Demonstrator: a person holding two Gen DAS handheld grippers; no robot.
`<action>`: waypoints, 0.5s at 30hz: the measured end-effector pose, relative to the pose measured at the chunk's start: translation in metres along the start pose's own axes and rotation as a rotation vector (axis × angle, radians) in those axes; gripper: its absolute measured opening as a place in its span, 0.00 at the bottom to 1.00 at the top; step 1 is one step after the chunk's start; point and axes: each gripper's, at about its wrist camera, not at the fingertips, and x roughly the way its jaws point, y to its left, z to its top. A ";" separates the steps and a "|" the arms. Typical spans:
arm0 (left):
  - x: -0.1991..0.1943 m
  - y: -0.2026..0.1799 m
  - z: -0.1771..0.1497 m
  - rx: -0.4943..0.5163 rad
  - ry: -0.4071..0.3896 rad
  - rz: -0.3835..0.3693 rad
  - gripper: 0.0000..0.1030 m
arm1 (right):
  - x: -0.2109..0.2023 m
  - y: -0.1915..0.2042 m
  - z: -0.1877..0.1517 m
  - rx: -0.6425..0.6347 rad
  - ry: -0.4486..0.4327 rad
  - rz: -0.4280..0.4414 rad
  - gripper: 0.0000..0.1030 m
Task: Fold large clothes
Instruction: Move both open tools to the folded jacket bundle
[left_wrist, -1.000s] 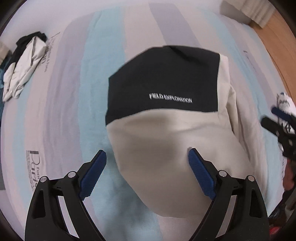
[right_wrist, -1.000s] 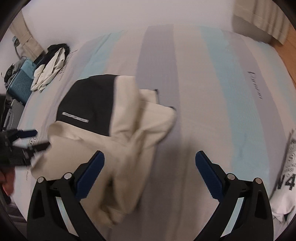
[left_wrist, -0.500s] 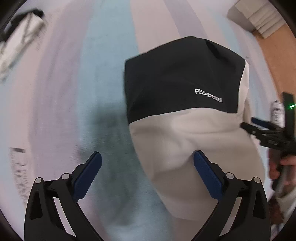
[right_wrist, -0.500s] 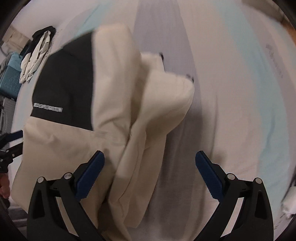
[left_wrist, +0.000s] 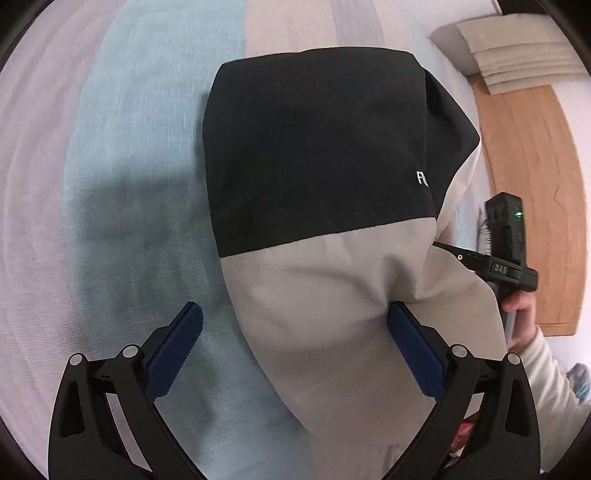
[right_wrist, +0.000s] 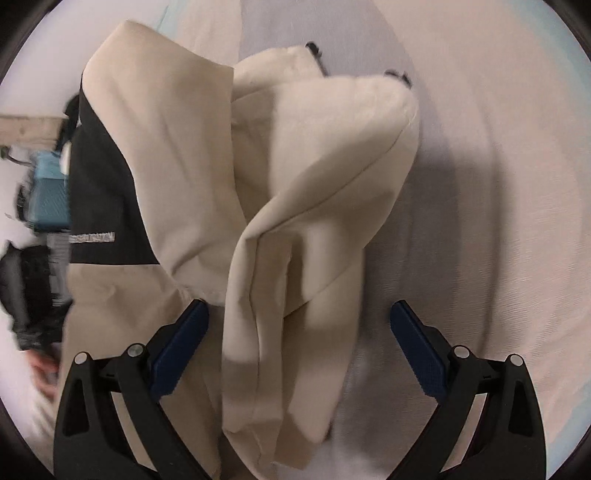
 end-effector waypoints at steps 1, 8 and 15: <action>0.000 0.000 0.000 0.005 0.000 -0.008 0.95 | 0.002 0.000 0.000 -0.003 0.004 0.008 0.92; 0.003 -0.013 0.001 0.051 -0.007 -0.054 0.93 | 0.008 0.019 -0.003 -0.036 0.009 0.076 0.89; 0.007 -0.012 -0.004 0.077 -0.024 -0.104 0.93 | 0.007 0.037 -0.011 -0.067 0.007 0.121 0.87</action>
